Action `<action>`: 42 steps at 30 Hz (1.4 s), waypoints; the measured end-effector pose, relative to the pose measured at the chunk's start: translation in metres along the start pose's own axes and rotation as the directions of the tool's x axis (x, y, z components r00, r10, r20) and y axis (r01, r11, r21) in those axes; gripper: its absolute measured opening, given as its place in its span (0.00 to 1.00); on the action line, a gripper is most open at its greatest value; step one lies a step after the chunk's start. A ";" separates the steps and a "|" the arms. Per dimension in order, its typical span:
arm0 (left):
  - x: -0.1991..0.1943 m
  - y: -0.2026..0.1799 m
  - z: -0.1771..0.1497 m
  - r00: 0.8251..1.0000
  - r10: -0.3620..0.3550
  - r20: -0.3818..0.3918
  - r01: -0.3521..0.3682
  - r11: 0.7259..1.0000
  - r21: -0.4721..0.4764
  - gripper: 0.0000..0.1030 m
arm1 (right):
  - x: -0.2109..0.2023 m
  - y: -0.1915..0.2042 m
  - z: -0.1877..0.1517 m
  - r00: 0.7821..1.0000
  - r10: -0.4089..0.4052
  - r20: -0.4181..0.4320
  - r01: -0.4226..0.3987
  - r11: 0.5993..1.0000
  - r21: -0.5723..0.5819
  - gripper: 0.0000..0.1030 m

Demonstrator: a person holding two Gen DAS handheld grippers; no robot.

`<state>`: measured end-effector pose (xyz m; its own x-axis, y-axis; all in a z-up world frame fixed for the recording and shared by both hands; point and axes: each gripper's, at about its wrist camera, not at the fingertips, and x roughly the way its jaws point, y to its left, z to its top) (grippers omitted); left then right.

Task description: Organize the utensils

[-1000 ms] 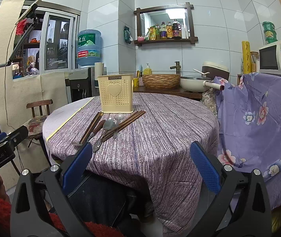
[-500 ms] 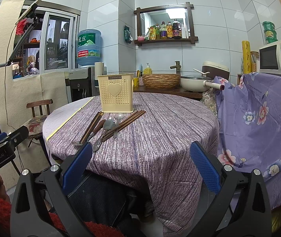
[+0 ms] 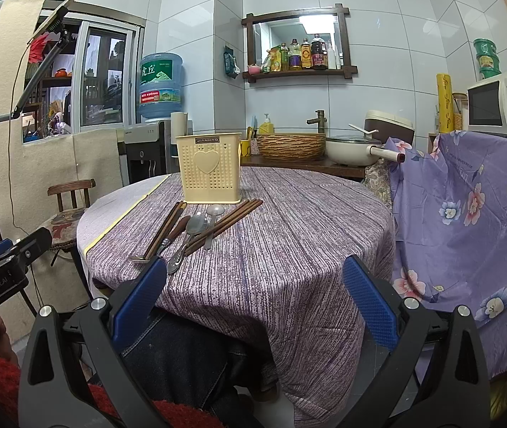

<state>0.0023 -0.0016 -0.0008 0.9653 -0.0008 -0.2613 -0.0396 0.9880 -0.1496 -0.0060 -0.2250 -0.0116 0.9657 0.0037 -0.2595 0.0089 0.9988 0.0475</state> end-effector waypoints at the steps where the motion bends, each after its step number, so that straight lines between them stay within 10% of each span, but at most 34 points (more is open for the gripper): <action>1: 0.000 0.000 0.000 1.000 0.000 0.000 0.000 1.000 0.000 0.95 | 0.000 0.000 0.000 1.000 0.000 0.001 0.000 1.000 0.000 0.95; 42: 0.001 0.003 -0.005 1.000 -0.012 -0.015 0.012 1.000 -0.003 0.95 | 0.006 0.004 -0.010 1.000 -0.007 -0.009 0.007 1.000 -0.002 0.95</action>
<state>0.0020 0.0004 -0.0063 0.9618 -0.0153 -0.2734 -0.0286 0.9874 -0.1558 -0.0025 -0.2203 -0.0223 0.9634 -0.0024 -0.2681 0.0146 0.9989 0.0435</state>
